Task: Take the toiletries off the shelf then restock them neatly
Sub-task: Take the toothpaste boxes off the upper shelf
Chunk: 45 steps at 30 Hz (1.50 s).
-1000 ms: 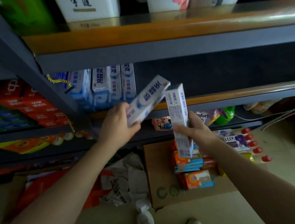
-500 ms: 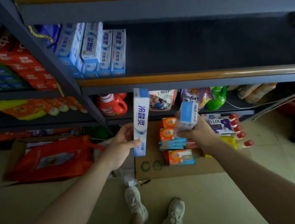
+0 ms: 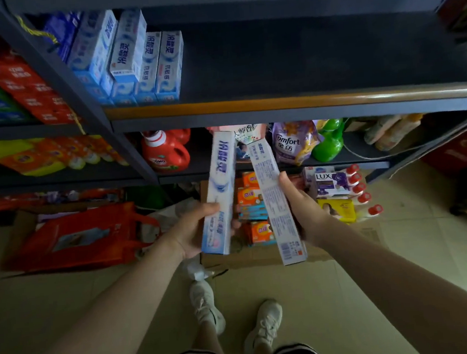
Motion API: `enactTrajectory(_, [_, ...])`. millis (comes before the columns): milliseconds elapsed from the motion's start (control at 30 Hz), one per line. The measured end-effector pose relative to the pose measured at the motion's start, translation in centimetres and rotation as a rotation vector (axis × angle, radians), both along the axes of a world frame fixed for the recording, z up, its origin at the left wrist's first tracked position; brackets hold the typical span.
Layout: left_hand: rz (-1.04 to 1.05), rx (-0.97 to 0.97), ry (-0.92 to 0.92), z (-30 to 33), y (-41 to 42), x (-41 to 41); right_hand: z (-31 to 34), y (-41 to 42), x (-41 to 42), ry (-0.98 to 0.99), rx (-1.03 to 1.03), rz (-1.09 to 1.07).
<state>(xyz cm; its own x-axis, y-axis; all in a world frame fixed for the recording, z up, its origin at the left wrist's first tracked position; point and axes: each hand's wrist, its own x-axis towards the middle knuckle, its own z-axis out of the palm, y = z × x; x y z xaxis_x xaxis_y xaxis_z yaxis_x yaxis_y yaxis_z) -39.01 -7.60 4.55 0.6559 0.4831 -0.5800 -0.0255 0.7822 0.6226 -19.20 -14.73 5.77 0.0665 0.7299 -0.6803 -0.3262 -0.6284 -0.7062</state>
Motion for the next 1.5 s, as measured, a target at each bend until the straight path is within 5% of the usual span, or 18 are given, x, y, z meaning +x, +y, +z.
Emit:
enactTrajectory(200, [-0.107, 0.584, 0.379, 0.9, 0.0, 1.9, -0.2, -0.2, 0.8, 0.034, -0.041, -0.076])
enactTrajectory(333, [-0.190, 0.822, 0.788, 0.5, 0.3, 1.4, -0.5, 0.3, 0.4, 0.003, -0.079, -0.110])
enactTrajectory(433, [-0.255, 0.891, 0.888, 0.1, 0.3, 1.2, -0.9, 0.8, -0.2, -0.045, -0.078, -0.102])
enactTrajectory(533, [-0.228, 0.785, 0.841, -0.7, 0.4, 0.9, -1.1, 1.3, -0.6, 0.070, -0.117, -0.117])
enactTrajectory(700, [-0.036, 0.374, 0.427, 0.2, 0.0, 0.8, -1.6, 1.7, -1.8, 0.143, -0.099, 0.038])
enactTrajectory(833, [-0.044, 0.032, 0.488, -0.9, 1.2, -0.2, -2.4, 2.7, -2.6, 0.130, -0.258, 0.011])
enactTrajectory(1033, [0.063, -0.466, 0.299, -2.5, 2.6, -1.5, -4.8, 3.4, -3.2, 0.274, -0.408, -0.147])
enactTrajectory(1267, [0.106, -0.484, 0.256, -5.1, 3.7, -3.0, -7.2, 3.3, -3.3, 0.343, -0.400, -0.209])
enactTrajectory(1400, [-0.024, -0.284, 0.445, -7.5, 3.3, -3.7, -8.8, 3.5, -5.0, 0.144, -0.355, -0.053])
enactTrajectory(1500, [0.002, -0.230, 0.548, -10.4, 3.2, -4.1, -11.8, 3.6, -6.4, 0.065, -0.320, -0.137])
